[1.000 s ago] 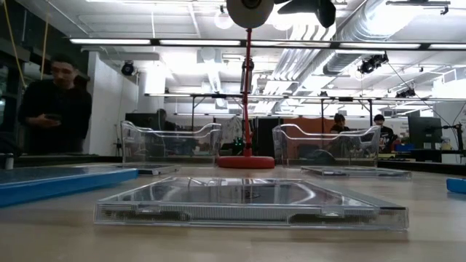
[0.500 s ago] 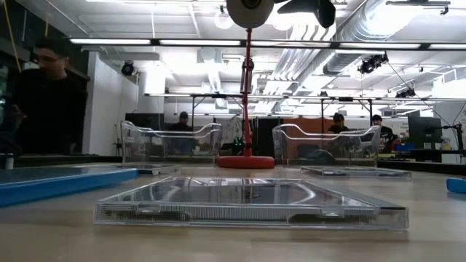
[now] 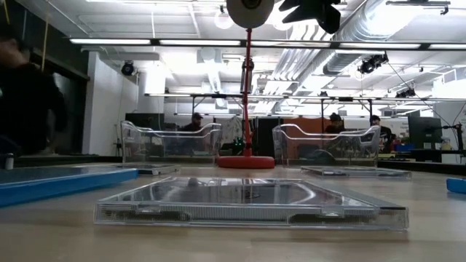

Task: Pick & place jewel cases by type
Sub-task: Put the top blue cd case into the left transparent bin

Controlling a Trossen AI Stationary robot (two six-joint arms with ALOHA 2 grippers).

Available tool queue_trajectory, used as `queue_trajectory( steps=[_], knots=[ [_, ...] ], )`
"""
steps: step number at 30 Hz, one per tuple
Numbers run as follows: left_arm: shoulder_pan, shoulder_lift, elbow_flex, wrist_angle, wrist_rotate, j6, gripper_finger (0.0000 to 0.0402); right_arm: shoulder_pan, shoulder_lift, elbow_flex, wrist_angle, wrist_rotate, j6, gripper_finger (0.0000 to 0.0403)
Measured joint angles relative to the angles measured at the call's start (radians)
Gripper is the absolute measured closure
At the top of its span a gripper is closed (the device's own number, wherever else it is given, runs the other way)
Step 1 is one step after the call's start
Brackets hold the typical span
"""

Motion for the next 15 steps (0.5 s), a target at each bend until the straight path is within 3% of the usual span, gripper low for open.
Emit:
queue_trajectory(
  steps=[6,15],
  knots=[
    [0.0,-0.021,0.0,-0.122,-0.105,0.227,0.0385,0.0,0.0,0.0,0.0,0.016,0.0,0.0299],
    [0.0,-0.021,0.0,-0.255,-0.184,0.397,0.0385,0.0,0.0,0.0,0.0,0.051,-0.009,0.0299]
  ],
)
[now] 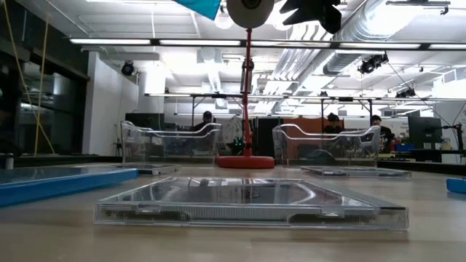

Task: Pick & place jewel cases by type
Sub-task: Put the top blue cd case into the left transparent bin

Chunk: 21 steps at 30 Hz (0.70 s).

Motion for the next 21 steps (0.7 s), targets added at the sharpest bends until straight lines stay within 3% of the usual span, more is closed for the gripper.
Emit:
queue_trajectory(
  steps=[6,17,21],
  knots=[
    [0.0,0.007,0.0,-0.104,-0.096,0.158,0.0385,0.0,0.0,0.0,-0.005,0.0,-0.004,0.0299],
    [0.001,0.051,-0.089,-0.117,-0.103,0.183,0.0385,0.0,0.0,0.0,-0.007,0.05,-0.015,0.0299],
    [0.001,0.097,-0.143,-0.115,-0.156,0.258,0.0385,0.0,0.0,0.0,-0.004,0.05,-0.029,0.0299]
  ],
)
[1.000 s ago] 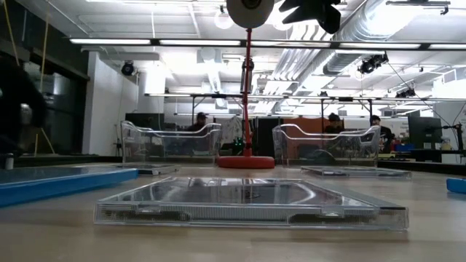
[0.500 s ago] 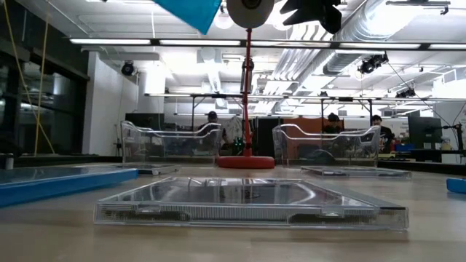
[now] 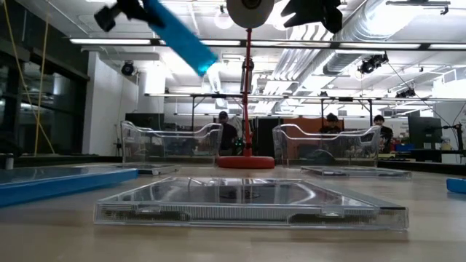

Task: Pick & place jewel cases by type
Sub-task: Put the top blue cd case into the left transparent bin

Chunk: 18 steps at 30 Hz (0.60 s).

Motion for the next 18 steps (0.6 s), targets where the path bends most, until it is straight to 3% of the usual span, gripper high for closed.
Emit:
queue_trajectory(
  steps=[6,18],
  knots=[
    [0.027,0.101,-0.018,0.054,-0.109,0.096,0.0385,0.0,0.0,0.0,0.0,-0.001,-0.001,0.0299],
    [0.466,0.134,-0.018,0.113,0.278,0.115,0.0385,0.0,0.0,0.0,-0.008,-0.032,-0.009,0.0299]
  ],
)
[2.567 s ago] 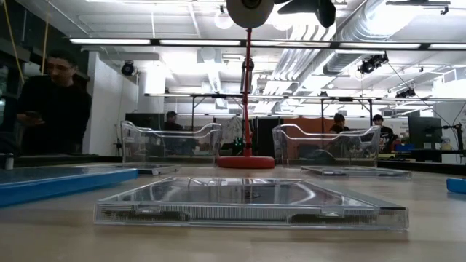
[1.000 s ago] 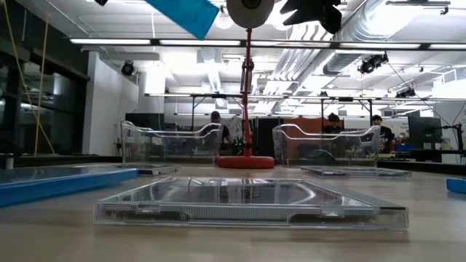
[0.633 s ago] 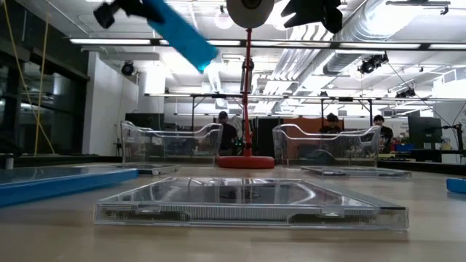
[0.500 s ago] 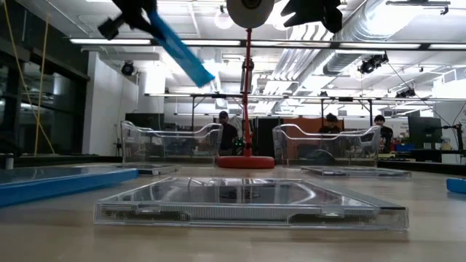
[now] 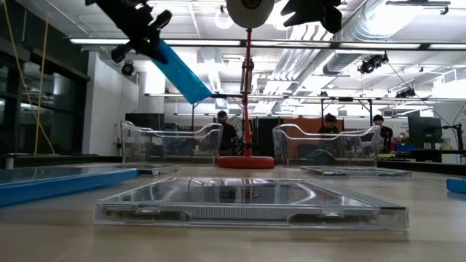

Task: Pick & place jewel cases by type
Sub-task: Put the top blue cd case into the left transparent bin

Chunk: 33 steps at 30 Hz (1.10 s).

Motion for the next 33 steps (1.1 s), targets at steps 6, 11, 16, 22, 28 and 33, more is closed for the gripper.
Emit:
queue_trajectory(
  steps=[6,11,16,22,28,33],
  knots=[
    [0.133,0.029,0.0,-0.036,0.207,-0.004,0.0385,0.0,0.0,0.0,-0.001,0.0,-0.019,0.0299],
    [0.15,0.087,0.0,-0.035,0.258,-0.004,0.0385,0.0,0.0,0.0,-0.009,0.0,-0.019,0.0299],
    [0.15,0.161,0.0,-0.038,0.26,-0.001,0.0385,0.0,0.0,0.0,-0.01,0.0,-0.019,0.0299],
    [0.15,0.232,0.0,-0.001,0.271,0.047,0.0385,0.0,0.0,0.0,-0.011,0.0,-0.018,0.0299],
    [0.15,0.29,0.001,0.002,0.196,0.176,0.0385,0.0,0.0,0.0,-0.011,0.0,-0.014,0.0299],
    [0.149,0.336,0.001,0.014,0.15,0.278,0.0385,0.0,0.0,0.0,-0.011,0.0,-0.011,0.0299]
  ],
)
